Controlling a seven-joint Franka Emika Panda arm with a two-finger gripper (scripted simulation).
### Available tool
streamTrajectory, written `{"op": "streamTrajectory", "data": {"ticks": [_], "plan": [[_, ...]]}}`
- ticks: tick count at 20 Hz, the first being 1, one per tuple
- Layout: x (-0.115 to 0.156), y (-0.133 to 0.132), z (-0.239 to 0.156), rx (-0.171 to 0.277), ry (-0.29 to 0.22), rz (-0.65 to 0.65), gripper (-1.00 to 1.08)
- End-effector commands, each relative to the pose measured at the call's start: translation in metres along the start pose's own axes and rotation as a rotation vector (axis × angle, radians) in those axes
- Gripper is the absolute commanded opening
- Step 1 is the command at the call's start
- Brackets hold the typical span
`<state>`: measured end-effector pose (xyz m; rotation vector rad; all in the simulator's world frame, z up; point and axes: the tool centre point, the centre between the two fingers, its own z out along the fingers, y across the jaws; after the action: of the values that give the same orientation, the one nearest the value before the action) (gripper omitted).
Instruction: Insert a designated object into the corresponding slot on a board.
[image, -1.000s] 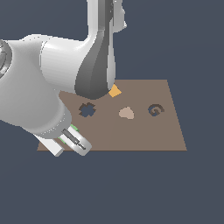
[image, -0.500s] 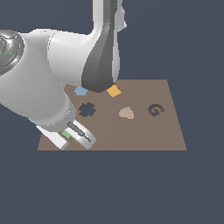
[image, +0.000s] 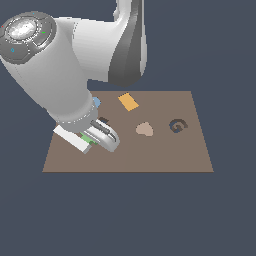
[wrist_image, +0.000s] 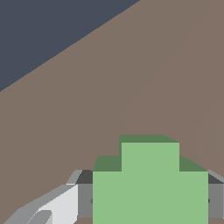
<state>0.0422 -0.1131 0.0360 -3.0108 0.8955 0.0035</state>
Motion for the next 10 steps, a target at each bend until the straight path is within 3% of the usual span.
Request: {"op": "streamTrajectory", "data": {"ticks": [1, 10], "plan": [[-0.012, 0.002, -0.001, 0.0, 0.0, -0.018, -1.0], [-0.041, 0.007, -0.004, 0.0, 0.0, -0.059, -1.0]]}}
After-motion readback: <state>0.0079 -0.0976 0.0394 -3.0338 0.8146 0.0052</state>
